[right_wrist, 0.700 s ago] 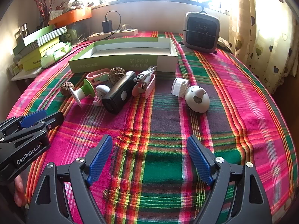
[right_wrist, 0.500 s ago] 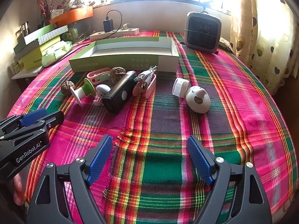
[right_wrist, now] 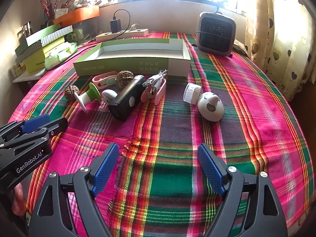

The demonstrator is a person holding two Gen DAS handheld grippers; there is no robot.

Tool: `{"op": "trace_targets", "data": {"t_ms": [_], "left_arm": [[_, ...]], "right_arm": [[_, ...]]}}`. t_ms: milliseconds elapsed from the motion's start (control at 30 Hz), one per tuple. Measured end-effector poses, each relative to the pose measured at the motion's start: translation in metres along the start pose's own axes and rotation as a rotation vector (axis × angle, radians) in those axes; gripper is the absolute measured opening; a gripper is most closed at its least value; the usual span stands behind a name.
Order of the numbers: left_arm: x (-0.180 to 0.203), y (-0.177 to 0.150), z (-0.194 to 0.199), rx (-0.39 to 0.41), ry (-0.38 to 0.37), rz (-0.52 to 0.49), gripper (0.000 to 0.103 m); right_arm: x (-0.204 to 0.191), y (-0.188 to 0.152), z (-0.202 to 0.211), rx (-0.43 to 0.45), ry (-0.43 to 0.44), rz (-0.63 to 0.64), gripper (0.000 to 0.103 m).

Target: Organize objects

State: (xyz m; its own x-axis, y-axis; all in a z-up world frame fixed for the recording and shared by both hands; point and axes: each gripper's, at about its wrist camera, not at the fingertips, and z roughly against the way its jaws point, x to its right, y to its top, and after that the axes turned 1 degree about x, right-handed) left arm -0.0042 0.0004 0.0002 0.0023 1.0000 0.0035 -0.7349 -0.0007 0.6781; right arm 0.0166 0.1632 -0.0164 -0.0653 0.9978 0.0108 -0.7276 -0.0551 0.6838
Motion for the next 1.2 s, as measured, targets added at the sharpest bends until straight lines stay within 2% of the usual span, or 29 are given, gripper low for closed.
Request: {"op": "trace_targets", "data": {"t_ms": [1200], "left_arm": [[0.0013,0.0073,-0.0036,0.0,-0.005,-0.019,0.043]], "right_arm": [[-0.0018,0.0069,-0.0071,-0.017,0.01,0.015,0.082]]}}
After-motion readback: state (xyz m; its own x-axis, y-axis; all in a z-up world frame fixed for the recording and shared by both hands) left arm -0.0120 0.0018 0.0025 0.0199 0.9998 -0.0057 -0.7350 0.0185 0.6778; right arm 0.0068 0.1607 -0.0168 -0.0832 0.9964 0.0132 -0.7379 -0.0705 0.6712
